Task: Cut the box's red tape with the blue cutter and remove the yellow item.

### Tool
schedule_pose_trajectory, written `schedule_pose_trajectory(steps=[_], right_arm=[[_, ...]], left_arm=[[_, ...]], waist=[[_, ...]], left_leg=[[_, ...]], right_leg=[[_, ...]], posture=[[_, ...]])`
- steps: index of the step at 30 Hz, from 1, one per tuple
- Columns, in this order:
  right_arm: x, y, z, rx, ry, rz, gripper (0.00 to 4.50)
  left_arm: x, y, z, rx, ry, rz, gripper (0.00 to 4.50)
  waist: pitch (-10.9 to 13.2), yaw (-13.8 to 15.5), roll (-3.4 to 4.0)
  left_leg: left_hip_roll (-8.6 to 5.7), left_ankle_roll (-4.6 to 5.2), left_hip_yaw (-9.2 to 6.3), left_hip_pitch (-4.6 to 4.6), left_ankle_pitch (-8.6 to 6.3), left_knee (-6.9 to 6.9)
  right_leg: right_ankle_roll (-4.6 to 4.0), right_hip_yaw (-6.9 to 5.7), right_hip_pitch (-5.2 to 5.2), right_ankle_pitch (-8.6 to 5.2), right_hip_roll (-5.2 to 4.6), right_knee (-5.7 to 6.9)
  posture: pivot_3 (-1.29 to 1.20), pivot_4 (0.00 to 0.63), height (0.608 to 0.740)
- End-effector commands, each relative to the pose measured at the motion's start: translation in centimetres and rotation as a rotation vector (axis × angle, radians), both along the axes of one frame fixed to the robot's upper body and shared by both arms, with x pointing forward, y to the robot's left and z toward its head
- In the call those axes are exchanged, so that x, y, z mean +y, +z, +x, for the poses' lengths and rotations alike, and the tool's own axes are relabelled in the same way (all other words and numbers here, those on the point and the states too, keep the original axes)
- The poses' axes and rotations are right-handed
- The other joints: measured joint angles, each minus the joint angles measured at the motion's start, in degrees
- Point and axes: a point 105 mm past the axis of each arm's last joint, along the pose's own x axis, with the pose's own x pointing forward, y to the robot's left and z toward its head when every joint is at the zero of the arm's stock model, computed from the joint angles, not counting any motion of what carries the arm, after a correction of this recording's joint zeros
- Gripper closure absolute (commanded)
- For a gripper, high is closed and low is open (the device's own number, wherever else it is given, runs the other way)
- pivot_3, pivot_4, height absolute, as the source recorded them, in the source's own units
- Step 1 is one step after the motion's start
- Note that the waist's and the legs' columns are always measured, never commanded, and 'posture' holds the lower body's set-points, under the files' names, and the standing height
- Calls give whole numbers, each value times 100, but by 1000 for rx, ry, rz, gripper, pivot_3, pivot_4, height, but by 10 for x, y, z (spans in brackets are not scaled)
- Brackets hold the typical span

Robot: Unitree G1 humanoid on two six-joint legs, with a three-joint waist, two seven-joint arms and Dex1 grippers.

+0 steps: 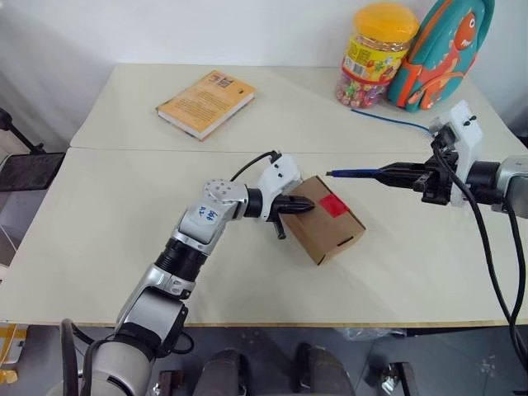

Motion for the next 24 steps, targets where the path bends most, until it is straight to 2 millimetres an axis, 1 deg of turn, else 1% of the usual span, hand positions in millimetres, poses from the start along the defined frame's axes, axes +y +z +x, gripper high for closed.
schedule_pose_trajectory(steps=[1, 9, 11, 15, 18, 20, 24], right_arm=[[-1, 5, -2, -40, -2, -18, 4362], [1, -9, -9, 16, 23, -9, 4362], [-3, -7, -5, -11, -9, -12, 4362], [-8, 6, -1, -56, -26, -7, 4362], [-5, 16, -2, -76, -8, 14, 4362], [-1, 18, -2, -78, 2, 19, 4362], [3, 15, -3, -70, 14, 19, 4362]], left_arm=[[-2, -6, -5, 19, -14, 14, 4500], [-2, -6, -6, 22, -14, 18, 4500], [-2, -6, -6, 23, -14, 19, 4500], [-2, -6, -6, 24, -14, 19, 4500], [-3, -6, -6, 26, -12, 16, 4500], [-3, -7, -5, 27, -10, 16, 4500], [-3, -7, -6, 31, -8, 14, 4500]], waist=[[0, 3, 0], [0, -1, 0], [0, -3, 1], [0, -3, 1], [0, -2, 1], [-1, -2, 1], [-1, -1, 1]], left_leg=[[0, 0, 0, 0, 0, 0], [-1, 0, 0, 0, 0, 0], [-1, 0, 0, 1, 0, 1], [-2, 0, 1, 1, 0, 1], [-1, 0, 1, 1, 0, 1], [-1, 0, 1, 1, 0, 2], [-2, 0, 0, 1, 0, 2]], right_leg=[[0, 0, 0, 0, 0, 0], [0, -1, -1, 0, 1, 2], [0, 0, -1, 0, 1, 2], [0, 0, -1, 0, 1, 3], [0, 1, -1, 0, 1, 2], [0, 1, -1, 0, 1, 3], [0, 1, 0, 0, 1, 3]], posture=[[0, 150, 740], [0, 150, 740], [0, 150, 740], [0, 150, 740], [0, 150, 740], [0, 150, 740], [0, 150, 740]])
